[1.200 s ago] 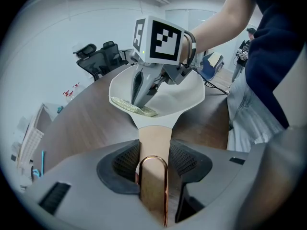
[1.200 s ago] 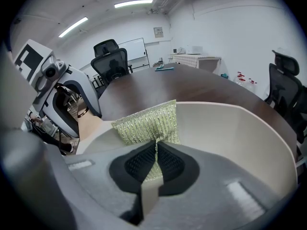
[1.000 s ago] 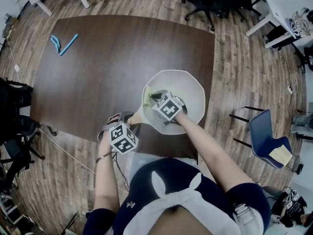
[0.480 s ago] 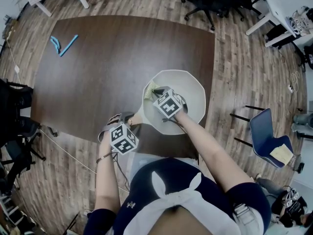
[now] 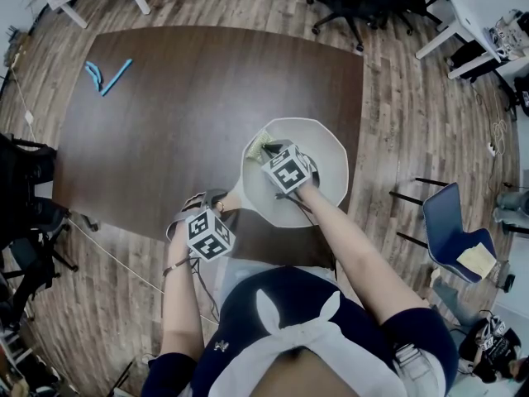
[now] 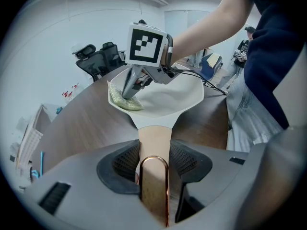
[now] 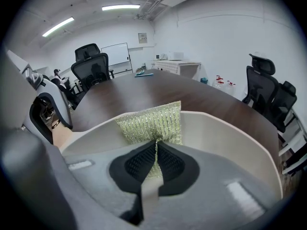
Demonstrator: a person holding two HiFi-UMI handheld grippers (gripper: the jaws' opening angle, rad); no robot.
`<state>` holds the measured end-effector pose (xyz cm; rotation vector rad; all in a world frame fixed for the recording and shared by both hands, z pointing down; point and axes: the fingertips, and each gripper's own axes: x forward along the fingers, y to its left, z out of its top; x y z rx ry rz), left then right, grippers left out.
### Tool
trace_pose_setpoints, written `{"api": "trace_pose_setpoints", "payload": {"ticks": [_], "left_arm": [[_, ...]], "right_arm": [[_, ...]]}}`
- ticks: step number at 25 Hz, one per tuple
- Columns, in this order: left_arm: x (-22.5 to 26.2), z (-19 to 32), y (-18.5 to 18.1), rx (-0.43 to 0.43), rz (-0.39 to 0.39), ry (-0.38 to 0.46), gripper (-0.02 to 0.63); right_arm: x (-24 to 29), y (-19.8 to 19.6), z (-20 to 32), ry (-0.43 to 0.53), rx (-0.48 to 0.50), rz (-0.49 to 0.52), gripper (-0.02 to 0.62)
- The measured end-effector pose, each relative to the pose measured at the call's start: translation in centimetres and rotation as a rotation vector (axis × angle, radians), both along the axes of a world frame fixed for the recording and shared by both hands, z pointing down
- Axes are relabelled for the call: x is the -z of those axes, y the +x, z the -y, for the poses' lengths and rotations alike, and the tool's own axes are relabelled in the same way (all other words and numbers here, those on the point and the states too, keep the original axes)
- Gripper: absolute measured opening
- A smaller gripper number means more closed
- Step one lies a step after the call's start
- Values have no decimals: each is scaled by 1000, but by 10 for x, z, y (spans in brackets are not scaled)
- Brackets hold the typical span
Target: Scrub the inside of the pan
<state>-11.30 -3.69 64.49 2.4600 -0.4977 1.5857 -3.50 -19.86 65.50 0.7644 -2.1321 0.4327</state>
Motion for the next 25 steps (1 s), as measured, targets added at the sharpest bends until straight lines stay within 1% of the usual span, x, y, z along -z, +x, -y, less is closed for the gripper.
{"api": "trace_pose_setpoints", "payload": {"ticks": [4,9,13,16,20,25], "left_arm": [[0,0,1,0,0,-1,193],[0,0,2,0,-1,-1,193],[0,0,1,-1,-1,-3,193],[0,2,1,-3,0,-5,193],[-1,2,5,-2,-1,-7,193],[-2,3,9,2,-3,-10,193]], "right_arm": [[0,7,6,2,-26,-11,9],[-2,13,10,12,-74,1,10],[2,19,17,38,-87,-19,10],[0,23,21,41,-106,-22,10],[3,35,31,73,-123,-36,9],[-1,44,34,60,-147,-49,11]]}}
